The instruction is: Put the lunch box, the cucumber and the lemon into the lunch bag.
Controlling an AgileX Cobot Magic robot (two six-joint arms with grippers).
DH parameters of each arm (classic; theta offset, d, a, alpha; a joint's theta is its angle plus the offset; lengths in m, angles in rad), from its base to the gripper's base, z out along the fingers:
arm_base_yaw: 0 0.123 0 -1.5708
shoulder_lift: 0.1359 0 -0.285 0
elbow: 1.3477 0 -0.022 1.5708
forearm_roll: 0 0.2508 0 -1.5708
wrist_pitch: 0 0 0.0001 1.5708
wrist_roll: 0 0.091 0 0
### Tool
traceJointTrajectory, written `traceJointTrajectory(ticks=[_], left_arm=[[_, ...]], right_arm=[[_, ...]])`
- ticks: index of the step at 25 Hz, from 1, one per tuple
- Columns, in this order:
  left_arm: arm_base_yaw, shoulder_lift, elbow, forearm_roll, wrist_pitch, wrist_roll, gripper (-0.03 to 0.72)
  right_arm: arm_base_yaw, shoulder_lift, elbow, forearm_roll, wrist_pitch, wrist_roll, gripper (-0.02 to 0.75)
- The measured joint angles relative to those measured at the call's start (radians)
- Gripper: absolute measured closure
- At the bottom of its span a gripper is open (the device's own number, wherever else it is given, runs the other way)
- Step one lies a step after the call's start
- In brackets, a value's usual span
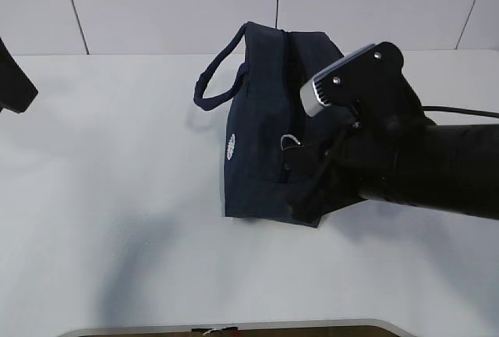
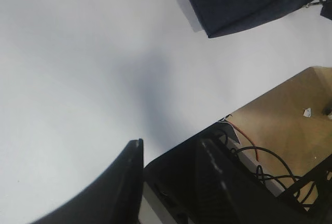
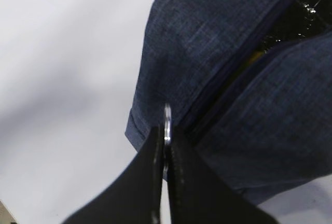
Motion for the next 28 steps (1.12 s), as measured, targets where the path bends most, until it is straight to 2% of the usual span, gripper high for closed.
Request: traceJointTrajectory(ticks=[12, 17, 23, 28], left_arm=[[0.0, 0.035, 0.0, -0.02, -0.004, 0.064, 0.445], [0.0, 0.063, 0.001, -0.052, -0.004, 0.11, 0.445], [0.0, 0.115, 0.003, -0.075, -0.03, 0.197, 0.445], [0.0, 0.134, 0.012, -0.114, -0.066, 0.268, 0.406]], right_arm=[[0.0, 0.0, -0.22, -0.023, 0.359, -0.002, 0.733], [0.0, 0.0, -0.276, -0.02, 0.396, -0.002, 0.733], [0.0, 0.005, -0.311, 0.037, 0.409, -0.002, 0.733], [0.0, 0.04, -0.357, 0.08, 0.41, -0.002, 0.733]])
